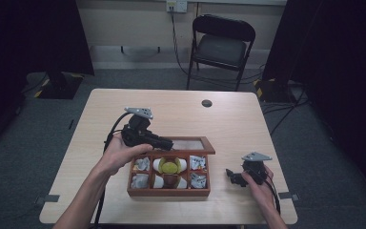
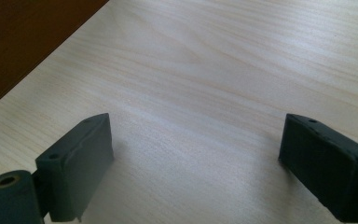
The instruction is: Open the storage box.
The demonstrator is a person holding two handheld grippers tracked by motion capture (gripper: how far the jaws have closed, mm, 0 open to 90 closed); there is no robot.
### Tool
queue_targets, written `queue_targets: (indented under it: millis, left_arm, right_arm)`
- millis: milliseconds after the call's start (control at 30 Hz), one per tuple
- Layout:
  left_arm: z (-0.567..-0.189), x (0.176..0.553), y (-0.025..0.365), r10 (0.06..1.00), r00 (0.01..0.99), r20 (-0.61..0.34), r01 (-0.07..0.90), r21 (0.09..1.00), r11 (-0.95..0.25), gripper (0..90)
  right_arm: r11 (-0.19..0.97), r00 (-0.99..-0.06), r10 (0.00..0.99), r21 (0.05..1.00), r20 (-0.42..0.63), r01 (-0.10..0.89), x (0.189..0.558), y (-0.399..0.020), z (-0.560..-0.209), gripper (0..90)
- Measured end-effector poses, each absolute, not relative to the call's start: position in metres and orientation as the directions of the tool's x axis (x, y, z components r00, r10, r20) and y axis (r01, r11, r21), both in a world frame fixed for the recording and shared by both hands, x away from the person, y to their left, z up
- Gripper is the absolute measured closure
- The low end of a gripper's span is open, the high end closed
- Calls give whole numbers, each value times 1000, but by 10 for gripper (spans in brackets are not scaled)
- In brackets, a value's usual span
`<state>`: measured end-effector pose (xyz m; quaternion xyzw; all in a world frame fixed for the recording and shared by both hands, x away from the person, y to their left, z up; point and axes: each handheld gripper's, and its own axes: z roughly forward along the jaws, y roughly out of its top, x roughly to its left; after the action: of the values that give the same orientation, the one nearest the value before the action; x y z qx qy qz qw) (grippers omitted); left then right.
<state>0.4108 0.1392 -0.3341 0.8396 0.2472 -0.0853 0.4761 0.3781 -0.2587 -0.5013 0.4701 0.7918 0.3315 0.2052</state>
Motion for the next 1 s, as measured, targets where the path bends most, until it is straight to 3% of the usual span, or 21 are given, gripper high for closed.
queue_targets:
  millis: [1000]
  left_arm:
    - [-323, 423, 142, 345, 869, -355, 477, 786, -393, 816]
  right_arm:
    - [328, -461, 888, 717, -12, 614, 377, -258, -501, 89]
